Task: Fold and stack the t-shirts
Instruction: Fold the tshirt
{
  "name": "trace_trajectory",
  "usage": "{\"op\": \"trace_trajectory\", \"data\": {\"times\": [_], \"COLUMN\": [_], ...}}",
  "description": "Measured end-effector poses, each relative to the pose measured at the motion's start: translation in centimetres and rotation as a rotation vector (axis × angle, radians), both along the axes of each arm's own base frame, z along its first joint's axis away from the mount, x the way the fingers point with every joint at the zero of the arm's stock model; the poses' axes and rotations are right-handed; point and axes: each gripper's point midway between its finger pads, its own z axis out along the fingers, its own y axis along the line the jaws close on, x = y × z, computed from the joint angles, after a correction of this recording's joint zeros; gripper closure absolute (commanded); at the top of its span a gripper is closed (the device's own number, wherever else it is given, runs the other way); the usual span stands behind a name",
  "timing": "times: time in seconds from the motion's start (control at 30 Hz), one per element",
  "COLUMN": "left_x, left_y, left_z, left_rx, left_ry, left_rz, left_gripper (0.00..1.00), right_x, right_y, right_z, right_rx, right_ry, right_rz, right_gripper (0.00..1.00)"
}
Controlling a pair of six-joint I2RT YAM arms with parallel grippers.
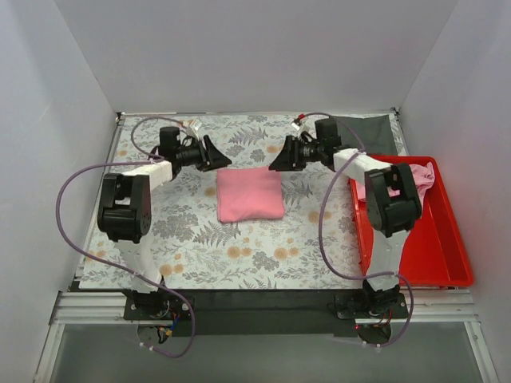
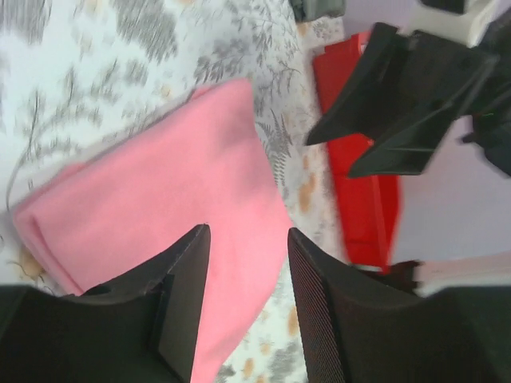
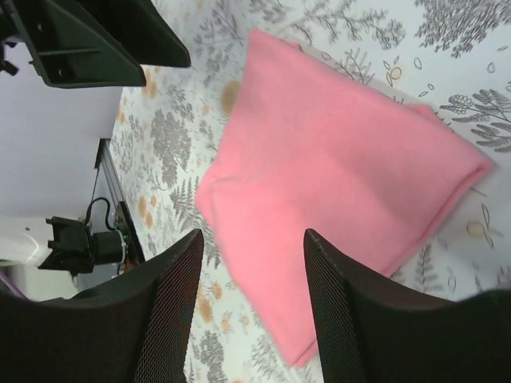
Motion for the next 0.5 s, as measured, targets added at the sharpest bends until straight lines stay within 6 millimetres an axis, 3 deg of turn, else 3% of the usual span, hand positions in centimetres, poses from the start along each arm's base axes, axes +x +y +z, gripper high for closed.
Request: {"op": "trace_trajectory", "data": {"times": [0.07, 0.13, 0.2, 0.27, 0.37, 0.5], "left_x": [0.5, 0.3, -1.3, -3.7, -9.1, -12.7], "left_y": [-0.4, -1.4, -4.0, -6.7, -11.0, -12.2], "left_z": [3.4, 6.9, 9.6, 10.5, 8.3, 2.6], "left_rx": [0.081, 0.190, 0.312, 0.391, 0.486, 0.631], "left_ry": [-0.155, -0.355, -0.576, -0.743, -0.932, -1.056], "left_rz": [-0.017, -0.043, -0.100, -0.183, -0.364, -0.535], "left_gripper": [0.57, 0.55, 0.55, 0.55, 0.54, 0.53], "right_x": [-0.5, -0.8, -1.1, -1.2, -1.4, -2.1], "right_y": [-1.3, -2.8, -4.2, -5.6, -7.2, -8.8], "right_z": [3.4, 6.8, 9.4, 10.3, 8.6, 4.7], "right_rx": [-0.011, -0.018, -0.029, -0.050, -0.111, -0.206], "right_ry": [-0.064, -0.147, -0.219, -0.253, -0.222, -0.104], "right_rz": [-0.060, -0.125, -0.191, -0.254, -0.329, -0.408], "right_gripper": [0.39, 0.32, 0.31, 0.31, 0.30, 0.30]}}
